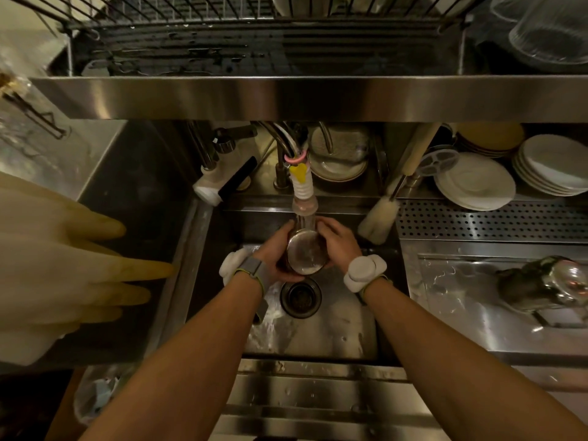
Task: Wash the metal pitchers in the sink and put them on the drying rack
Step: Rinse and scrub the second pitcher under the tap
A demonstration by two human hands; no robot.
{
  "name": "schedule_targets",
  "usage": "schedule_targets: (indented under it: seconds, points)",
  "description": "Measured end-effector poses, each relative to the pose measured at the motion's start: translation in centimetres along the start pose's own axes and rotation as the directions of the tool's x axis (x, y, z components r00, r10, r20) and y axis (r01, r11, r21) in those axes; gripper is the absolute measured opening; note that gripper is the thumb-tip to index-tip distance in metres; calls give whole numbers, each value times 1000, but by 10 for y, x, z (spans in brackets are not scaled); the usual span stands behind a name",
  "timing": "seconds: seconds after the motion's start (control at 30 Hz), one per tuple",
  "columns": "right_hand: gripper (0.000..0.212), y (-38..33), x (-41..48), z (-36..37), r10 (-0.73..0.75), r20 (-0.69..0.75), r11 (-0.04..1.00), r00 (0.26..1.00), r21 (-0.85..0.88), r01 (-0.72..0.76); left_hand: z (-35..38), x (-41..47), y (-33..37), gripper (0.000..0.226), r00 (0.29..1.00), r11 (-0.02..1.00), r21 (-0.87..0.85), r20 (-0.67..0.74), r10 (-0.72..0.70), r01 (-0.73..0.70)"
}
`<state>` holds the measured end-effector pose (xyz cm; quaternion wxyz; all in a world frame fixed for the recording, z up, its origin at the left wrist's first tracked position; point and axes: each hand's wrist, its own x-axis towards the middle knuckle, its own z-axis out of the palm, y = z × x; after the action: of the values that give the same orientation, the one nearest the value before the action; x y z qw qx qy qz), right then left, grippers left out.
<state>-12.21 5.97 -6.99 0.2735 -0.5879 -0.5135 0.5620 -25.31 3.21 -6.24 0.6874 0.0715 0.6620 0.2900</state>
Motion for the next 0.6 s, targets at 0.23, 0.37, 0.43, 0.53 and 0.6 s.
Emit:
schedule_targets:
  seconds: [0.23, 0.37, 0.43, 0.53, 0.6]
  points:
    - [35, 7, 0, -9, 118, -68, 988, 991, -93, -124, 3, 8, -1, 72, 992, 992, -129, 129, 13, 3]
    - [50, 1, -4, -7, 221, 11, 975, 975, -6, -221, 6, 1, 0, 51, 993, 996, 42, 83, 78, -82]
    - [69, -4, -9, -4, 256, 90, 963, 962, 66, -262, 5, -7, 3, 34, 987, 973, 168, 42, 153, -158]
    - [85, -11, -11, -2, 270, 126, 955, 955, 91, -282, 1, -15, 6, 35, 987, 967, 198, 49, 152, -159]
    - [81, -14, -9, -4, 287, 114, 950, 951, 98, -298, -3, -17, 11, 51, 988, 943, 303, -22, 154, -140]
